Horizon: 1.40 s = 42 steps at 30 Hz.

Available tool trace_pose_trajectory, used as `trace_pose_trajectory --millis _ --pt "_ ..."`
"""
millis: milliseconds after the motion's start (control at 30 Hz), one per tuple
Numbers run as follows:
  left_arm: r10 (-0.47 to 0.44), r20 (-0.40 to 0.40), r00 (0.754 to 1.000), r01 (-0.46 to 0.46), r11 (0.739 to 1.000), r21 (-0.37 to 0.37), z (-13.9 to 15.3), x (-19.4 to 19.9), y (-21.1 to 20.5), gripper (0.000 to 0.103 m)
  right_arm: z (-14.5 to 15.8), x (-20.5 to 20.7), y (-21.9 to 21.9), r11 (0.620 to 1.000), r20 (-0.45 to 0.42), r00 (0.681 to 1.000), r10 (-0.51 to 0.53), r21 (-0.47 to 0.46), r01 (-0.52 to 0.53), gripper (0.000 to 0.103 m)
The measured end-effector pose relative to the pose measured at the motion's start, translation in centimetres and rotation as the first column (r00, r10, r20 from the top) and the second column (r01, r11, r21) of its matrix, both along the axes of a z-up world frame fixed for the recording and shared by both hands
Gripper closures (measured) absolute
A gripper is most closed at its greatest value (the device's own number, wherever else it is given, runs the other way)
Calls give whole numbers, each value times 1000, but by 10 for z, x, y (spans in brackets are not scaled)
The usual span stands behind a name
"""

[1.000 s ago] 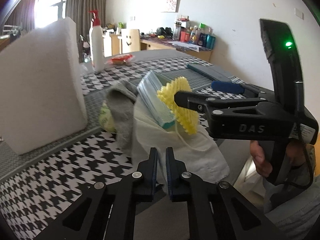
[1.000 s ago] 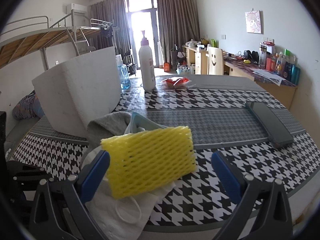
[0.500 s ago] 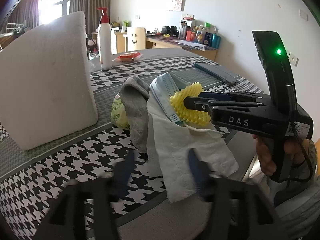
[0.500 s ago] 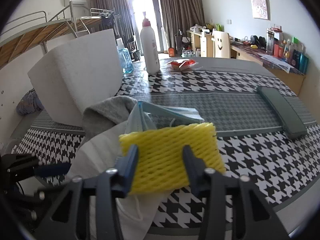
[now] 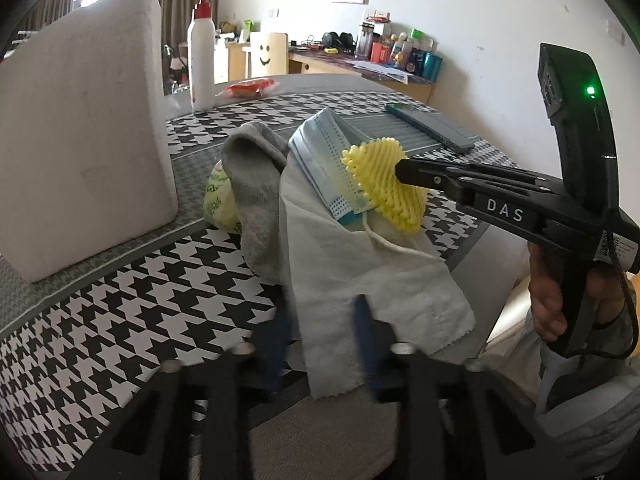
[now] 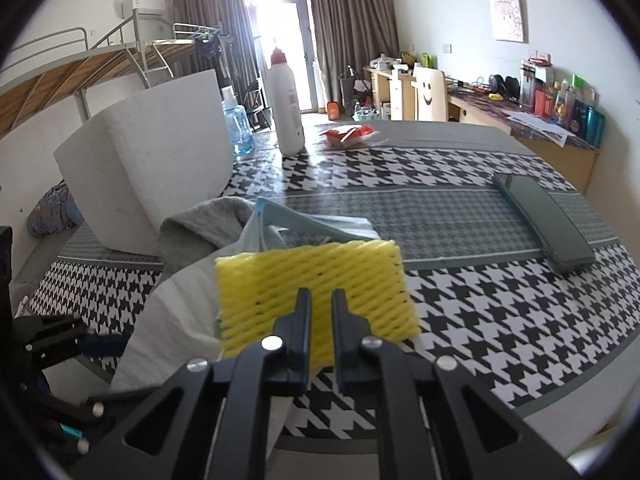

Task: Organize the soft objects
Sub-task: 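Lift the yellow mesh sleeve with the right tool while the left tool lifts the white cloth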

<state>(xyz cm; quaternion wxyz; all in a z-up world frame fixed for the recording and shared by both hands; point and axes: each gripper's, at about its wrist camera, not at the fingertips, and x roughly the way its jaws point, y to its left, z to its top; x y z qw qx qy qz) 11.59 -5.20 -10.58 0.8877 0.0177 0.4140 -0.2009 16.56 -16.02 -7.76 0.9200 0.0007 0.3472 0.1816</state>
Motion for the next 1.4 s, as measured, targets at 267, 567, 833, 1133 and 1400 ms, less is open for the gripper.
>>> trace_pose_trajectory --millis 267,567,833,1133,1400 --pt "-42 21 999 43 998 -45 6 -4 -2 99 3 -2 -2 1000 7 1000 -13 3 13 89" --pt "-82 138 987 92 994 -67 30 -23 1 100 -2 3 -4 999 -32 999 -5 35 6 40" --pt "-98 108 989 107 991 -76 28 -22 1 100 -9 8 -1 999 -72 997 11 31 -9 40" --pt "-39 52 998 43 995 -88 20 -6 12 86 -8 9 -8 998 -89 996 20 53 -15 36" --pt "-53 21 998 54 994 -93 13 4 3 42 -7 10 -10 999 -86 996 16 41 -12 31"
